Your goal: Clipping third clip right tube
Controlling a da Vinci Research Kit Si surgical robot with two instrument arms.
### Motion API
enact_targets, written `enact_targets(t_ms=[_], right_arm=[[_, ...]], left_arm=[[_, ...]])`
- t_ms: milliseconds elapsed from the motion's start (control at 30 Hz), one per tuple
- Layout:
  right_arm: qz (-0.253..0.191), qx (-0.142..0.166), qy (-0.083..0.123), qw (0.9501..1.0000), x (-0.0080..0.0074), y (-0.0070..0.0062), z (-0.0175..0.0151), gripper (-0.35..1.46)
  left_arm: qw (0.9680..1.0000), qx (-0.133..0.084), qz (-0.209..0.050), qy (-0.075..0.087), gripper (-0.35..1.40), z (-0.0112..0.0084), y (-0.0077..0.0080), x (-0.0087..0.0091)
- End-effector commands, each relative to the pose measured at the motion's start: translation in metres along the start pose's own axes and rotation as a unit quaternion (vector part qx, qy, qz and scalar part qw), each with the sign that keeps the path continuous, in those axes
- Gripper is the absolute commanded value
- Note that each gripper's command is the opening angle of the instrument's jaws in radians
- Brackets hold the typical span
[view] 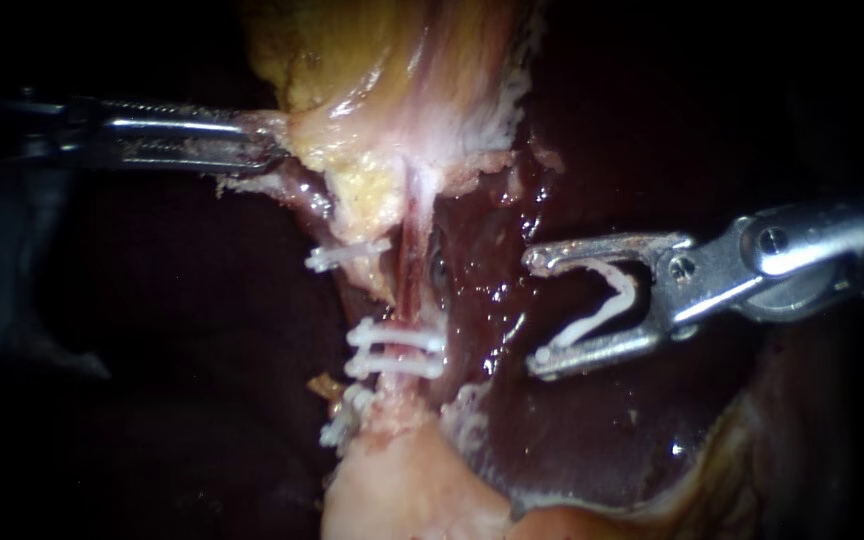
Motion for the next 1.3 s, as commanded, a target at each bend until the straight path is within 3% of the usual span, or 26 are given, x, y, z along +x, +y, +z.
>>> enact_targets(t_ms=[33, 167, 267, 533, 733, 867, 967, 1300], right_arm=[[0.000, 0.000, 0.000, 1.0000, 0.0000, 0.0000, 0.0000, 0.50], [0.001, -0.001, 0.000, 1.0000, 0.0000, 0.0000, 0.0000, 0.50], [0.001, -0.001, 0.000, 1.0000, 0.0000, 0.0000, 0.0000, 0.50], [0.001, -0.002, -0.001, 1.0000, 0.0000, 0.0000, 0.0000, 0.50], [0.003, -0.004, -0.001, 1.0000, 0.0005, 0.0003, 0.0008, 0.50], [0.037, -0.002, 0.003, 0.9993, 0.0010, 0.0007, 0.0021, 0.50], [0.069, -0.005, 0.005, 0.9976, 0.0014, 0.0014, 0.0034, 0.50], [0.116, -0.002, 0.014, 0.9932, 0.0011, 0.0038, 0.0081, 0.50]], left_arm=[[1.0000, -0.001, -0.001, -0.001, -0.35, -0.0004, 0.0001, 0.0003], [1.0000, -0.002, -0.005, -0.003, -0.35, -0.0025, 0.0003, 0.0018], [0.9999, 0.000, -0.013, 0.009, -0.35, -0.0044, 0.0007, 0.0034], [0.9994, 0.009, 0.002, 0.034, -0.35, -0.0090, 0.0011, 0.0067], [0.9994, 0.009, 0.002, 0.035, -0.35, -0.0092, 0.0009, 0.0065], [0.9994, 0.010, 0.002, 0.035, -0.35, -0.0092, 0.0010, 0.0065], [0.9993, 0.010, 0.003, 0.035, -0.35, -0.0091, 0.0010, 0.0064], [0.9993, 0.011, 0.003, 0.035, -0.35, -0.0088, 0.0011, 0.0062]])
